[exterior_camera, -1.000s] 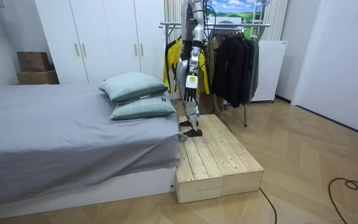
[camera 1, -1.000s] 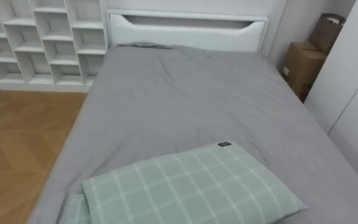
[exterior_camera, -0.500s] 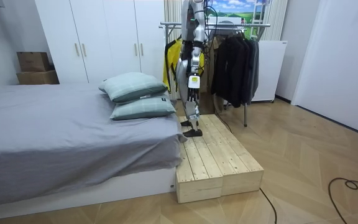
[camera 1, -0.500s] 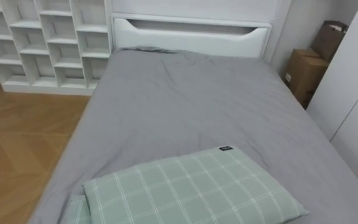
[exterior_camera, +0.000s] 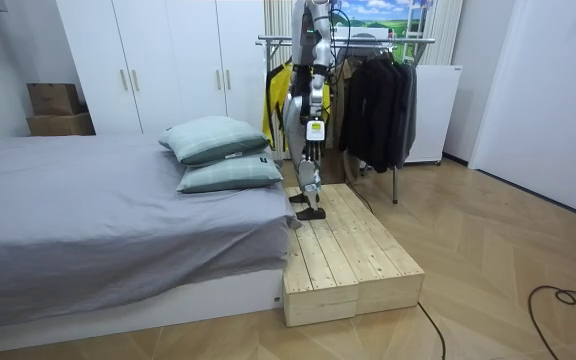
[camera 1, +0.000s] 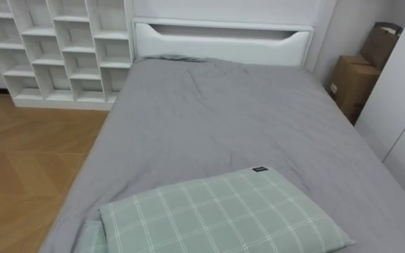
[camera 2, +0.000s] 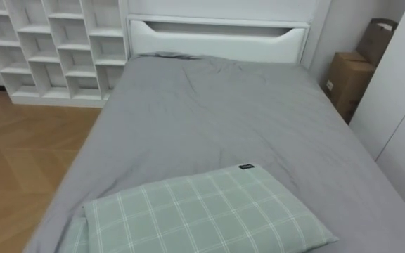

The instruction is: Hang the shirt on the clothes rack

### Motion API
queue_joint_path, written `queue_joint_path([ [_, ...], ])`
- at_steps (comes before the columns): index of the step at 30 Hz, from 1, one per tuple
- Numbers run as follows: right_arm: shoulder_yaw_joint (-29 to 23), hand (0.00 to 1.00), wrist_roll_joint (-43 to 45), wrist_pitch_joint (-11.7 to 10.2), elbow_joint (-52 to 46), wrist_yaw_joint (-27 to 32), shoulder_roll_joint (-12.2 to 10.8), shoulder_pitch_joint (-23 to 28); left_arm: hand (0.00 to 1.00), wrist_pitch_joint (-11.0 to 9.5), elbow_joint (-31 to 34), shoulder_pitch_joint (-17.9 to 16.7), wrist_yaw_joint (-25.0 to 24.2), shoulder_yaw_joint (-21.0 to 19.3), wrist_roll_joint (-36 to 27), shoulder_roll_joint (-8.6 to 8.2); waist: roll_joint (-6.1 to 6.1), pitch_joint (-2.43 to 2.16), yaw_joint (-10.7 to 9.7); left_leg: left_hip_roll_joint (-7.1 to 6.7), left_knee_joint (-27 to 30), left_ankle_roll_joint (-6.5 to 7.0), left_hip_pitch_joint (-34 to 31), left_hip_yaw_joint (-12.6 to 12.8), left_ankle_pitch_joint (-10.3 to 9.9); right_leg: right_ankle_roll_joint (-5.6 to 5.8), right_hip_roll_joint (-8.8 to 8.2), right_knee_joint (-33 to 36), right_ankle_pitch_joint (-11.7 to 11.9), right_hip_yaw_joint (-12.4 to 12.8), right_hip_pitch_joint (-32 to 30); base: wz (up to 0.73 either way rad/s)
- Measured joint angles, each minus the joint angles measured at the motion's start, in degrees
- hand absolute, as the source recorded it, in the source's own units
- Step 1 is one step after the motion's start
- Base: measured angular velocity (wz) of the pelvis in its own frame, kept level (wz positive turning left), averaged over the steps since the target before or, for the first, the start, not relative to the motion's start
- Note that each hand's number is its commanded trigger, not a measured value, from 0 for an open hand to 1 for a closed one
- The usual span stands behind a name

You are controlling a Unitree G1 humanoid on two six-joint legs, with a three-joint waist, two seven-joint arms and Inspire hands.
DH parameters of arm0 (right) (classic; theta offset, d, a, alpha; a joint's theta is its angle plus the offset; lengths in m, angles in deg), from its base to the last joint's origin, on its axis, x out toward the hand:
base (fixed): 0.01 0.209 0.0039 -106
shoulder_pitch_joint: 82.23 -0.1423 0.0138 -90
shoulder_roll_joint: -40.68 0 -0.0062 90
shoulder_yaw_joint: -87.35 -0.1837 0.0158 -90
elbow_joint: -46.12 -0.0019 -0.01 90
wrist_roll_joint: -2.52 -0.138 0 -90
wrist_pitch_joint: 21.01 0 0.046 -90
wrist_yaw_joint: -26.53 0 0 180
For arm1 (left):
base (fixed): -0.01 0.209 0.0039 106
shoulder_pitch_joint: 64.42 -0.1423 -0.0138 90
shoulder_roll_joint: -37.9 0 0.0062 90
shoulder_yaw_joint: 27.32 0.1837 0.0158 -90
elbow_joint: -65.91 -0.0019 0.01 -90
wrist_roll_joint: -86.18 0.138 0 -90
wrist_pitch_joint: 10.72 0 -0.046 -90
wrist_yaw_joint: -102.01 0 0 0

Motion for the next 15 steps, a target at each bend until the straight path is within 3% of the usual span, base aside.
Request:
queue_joint_path([
  [15,1.5,0.00,0.0,-0.7,-0.1,0.3,0.4,-0.2,0.00,-0.6,0.0,0.1,-1.1,0.4,4.0,-0.35,0.64,-0.02,0.1,0.14,0.2,-0.26,-0.4,-0.1,-0.1,-0.01,0.19,0.0,0.0,0.0,-0.2,0.00],
])
